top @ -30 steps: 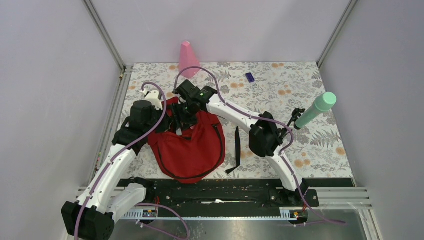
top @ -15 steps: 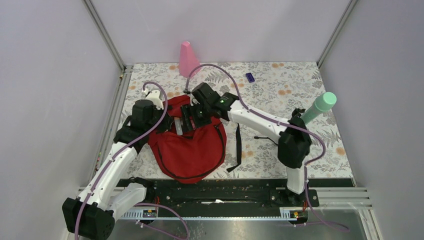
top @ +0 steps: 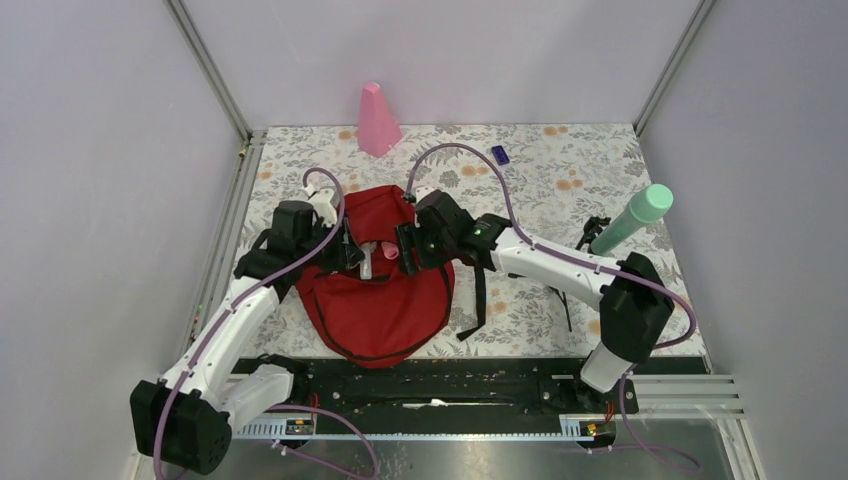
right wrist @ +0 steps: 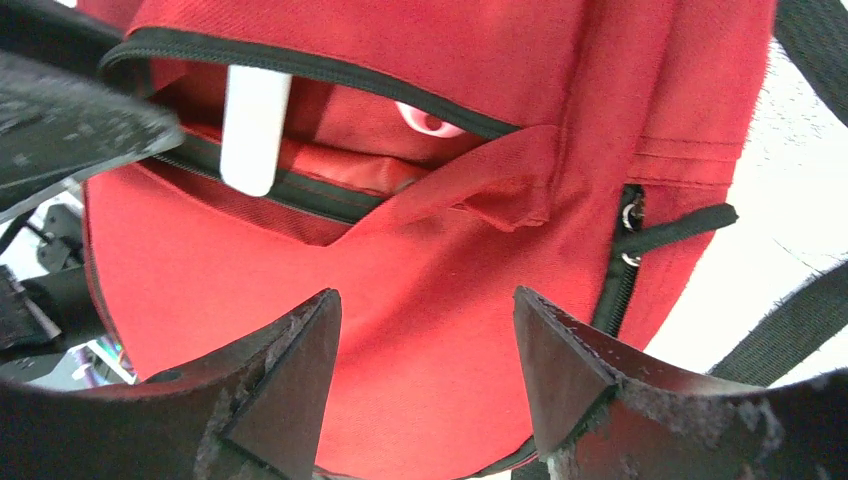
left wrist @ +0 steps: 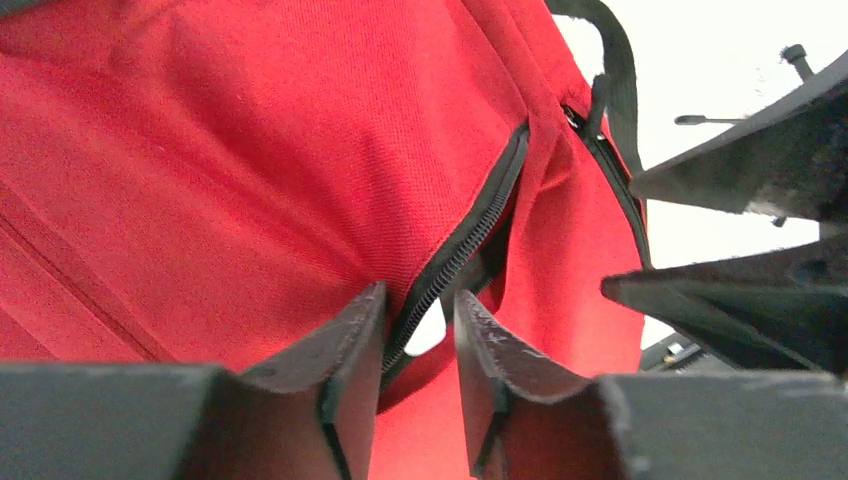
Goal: Pack the student bag
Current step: Place the stationery in the student bag, then adjust the stationery in the student bag.
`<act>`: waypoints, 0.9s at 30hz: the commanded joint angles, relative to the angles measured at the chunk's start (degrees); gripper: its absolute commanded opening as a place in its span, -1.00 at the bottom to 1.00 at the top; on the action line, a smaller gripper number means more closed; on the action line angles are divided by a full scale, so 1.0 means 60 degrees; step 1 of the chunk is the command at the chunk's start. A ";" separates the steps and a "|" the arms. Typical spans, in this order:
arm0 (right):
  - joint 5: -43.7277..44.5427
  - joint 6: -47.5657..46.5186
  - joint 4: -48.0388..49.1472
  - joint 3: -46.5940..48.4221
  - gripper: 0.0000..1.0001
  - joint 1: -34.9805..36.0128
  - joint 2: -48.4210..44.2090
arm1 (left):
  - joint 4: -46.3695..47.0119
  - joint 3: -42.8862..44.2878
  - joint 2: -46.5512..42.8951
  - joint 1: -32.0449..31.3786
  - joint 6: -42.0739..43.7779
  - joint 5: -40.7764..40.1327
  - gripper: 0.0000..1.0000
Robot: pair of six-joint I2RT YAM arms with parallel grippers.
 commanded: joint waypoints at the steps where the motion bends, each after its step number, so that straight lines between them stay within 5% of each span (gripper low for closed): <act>1: 0.1073 0.0290 0.0930 -0.0513 0.42 0.0055 -0.0689 | -0.0269 -0.0007 -0.0603 -0.0041 -0.0044 0.0605 -0.25; 12: 0.1722 0.0298 0.1765 -0.1233 0.42 0.0700 -0.1050 | -0.0567 0.0655 -0.1434 -0.0023 -0.0422 -0.1144 0.60; 17: 0.1717 -0.0641 0.3593 -0.2089 0.43 0.1328 -0.1650 | -0.0490 0.0798 -0.1698 0.0193 -0.0642 -0.1818 0.94; 21: 0.1433 -0.1426 0.5528 -0.2818 0.53 0.1506 -0.1882 | -0.0438 0.0669 -0.1426 0.1393 -0.0814 -0.1898 0.97; 27: 0.1614 -0.1777 0.4451 -0.1127 0.54 0.1505 -0.1004 | 0.0555 -0.0162 -0.1505 0.3062 -0.1685 -0.1345 0.97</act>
